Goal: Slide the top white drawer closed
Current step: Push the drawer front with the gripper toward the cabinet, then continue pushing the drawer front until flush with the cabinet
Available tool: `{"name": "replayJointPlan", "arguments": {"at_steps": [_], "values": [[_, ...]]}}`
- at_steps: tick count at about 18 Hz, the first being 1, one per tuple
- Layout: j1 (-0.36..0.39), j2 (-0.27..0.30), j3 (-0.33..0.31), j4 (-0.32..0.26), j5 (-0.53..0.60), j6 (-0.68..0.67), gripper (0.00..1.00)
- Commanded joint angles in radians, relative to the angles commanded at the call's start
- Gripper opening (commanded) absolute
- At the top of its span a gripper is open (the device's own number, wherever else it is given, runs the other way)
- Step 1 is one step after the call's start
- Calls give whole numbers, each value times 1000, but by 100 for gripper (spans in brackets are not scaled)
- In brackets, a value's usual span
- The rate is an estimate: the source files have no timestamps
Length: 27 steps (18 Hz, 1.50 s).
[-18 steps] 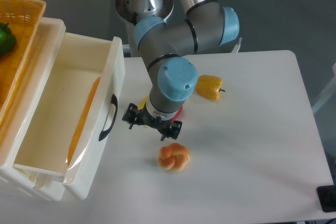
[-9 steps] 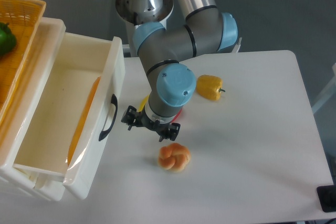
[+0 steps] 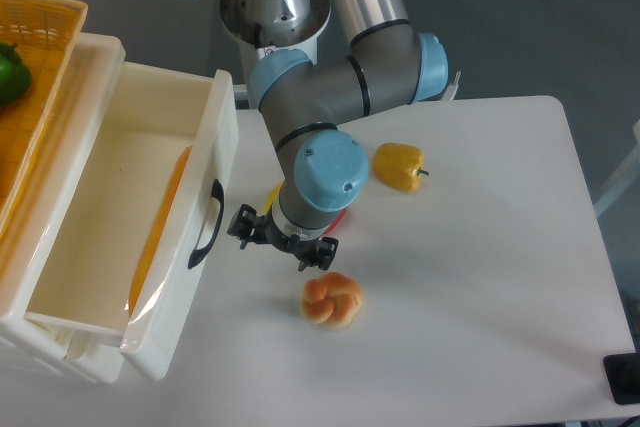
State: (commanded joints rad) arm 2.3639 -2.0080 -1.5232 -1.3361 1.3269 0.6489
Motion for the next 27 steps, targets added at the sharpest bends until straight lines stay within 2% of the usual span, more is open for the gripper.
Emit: {"name": "replayJointPlan", "arguments": {"at_steps": [27], "values": [[-46,28,-2,-15,-11,-2,100]]}}
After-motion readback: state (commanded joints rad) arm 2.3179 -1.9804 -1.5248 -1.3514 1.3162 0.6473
